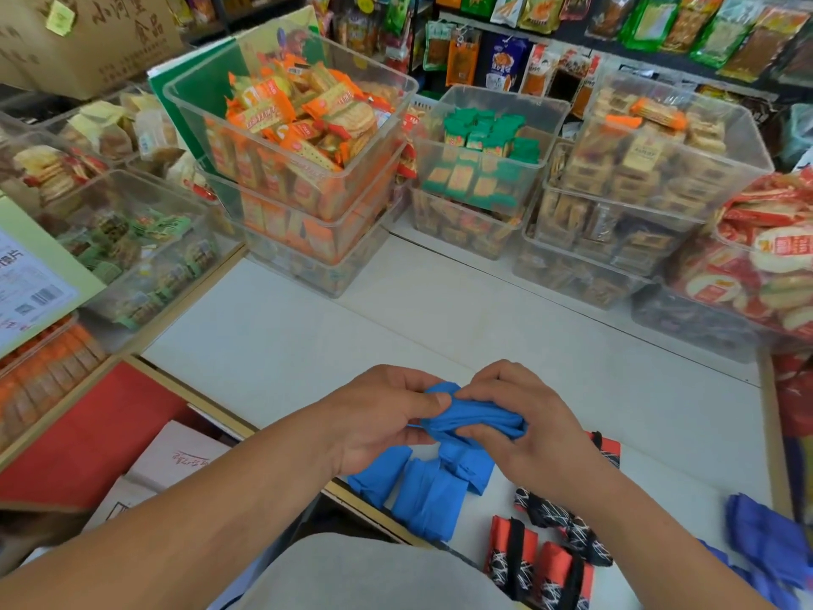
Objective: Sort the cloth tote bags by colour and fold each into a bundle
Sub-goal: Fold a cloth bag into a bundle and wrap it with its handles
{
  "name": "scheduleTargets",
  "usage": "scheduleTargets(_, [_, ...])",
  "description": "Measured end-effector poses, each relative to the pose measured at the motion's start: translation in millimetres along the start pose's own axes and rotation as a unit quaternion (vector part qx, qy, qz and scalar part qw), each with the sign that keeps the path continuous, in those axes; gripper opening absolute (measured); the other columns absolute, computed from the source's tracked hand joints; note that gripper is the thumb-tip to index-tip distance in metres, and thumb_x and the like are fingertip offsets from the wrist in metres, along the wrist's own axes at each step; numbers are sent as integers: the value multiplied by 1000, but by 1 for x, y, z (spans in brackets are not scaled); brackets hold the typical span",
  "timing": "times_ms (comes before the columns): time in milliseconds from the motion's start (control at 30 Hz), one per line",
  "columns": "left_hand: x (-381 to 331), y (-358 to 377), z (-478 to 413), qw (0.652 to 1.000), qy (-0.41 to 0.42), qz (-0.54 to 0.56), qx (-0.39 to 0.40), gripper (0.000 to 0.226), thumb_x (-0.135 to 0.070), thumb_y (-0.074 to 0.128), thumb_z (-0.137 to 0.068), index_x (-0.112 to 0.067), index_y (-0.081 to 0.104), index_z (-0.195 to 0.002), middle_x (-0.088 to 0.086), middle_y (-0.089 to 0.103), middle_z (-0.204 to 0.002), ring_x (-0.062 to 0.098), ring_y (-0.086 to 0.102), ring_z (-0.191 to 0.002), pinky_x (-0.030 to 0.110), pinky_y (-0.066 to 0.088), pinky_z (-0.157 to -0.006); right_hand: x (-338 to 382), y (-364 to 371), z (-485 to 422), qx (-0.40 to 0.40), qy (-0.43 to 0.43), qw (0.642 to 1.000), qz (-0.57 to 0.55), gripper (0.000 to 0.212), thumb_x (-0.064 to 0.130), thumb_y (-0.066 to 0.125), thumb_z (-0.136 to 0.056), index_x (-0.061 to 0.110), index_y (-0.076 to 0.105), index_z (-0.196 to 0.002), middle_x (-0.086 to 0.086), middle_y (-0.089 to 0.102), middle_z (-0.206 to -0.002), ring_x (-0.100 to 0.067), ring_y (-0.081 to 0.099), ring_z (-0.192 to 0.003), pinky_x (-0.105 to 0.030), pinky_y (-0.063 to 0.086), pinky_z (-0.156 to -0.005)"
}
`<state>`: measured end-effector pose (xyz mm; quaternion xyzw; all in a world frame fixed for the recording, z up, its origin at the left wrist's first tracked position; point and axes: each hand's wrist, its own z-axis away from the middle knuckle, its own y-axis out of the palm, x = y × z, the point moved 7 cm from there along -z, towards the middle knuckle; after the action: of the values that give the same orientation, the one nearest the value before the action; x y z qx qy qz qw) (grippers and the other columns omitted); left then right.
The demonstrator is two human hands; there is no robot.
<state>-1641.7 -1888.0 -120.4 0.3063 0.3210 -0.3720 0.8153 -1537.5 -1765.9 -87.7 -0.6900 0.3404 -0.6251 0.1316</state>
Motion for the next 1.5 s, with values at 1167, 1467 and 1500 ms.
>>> scheduleTargets(1167, [-47,32,11,840,278,-420,-200,39,-7,57,-84,-27,70,-114,-5,62,-98,9,57,-88,23,48,-80,-6,6,-6,-158,99,981,51,23,0,79,-78,16,71,-93,8,55,-86,-3,56,-82,-7,41,-68])
scheduleTargets(1467, [-55,0,2,895,263,-296,-207,30,-7,69,-91,-23,72,-116,-9,66,-97,-3,61,-82,9,50,-76,-17,-9,-2,-157,188,966,-81,33,23,81,-83,42,67,-105,25,67,-101,-2,61,-94,-10,45,-75])
scheduleTargets(1500, [-56,1,0,889,270,-313,-197,30,-6,69,-91,-23,72,-115,-9,66,-98,-3,60,-84,6,46,-75,-17,-8,-2,-161,174,969,-73,28,20,79,-85,39,68,-102,21,68,-99,-4,62,-96,-12,46,-77])
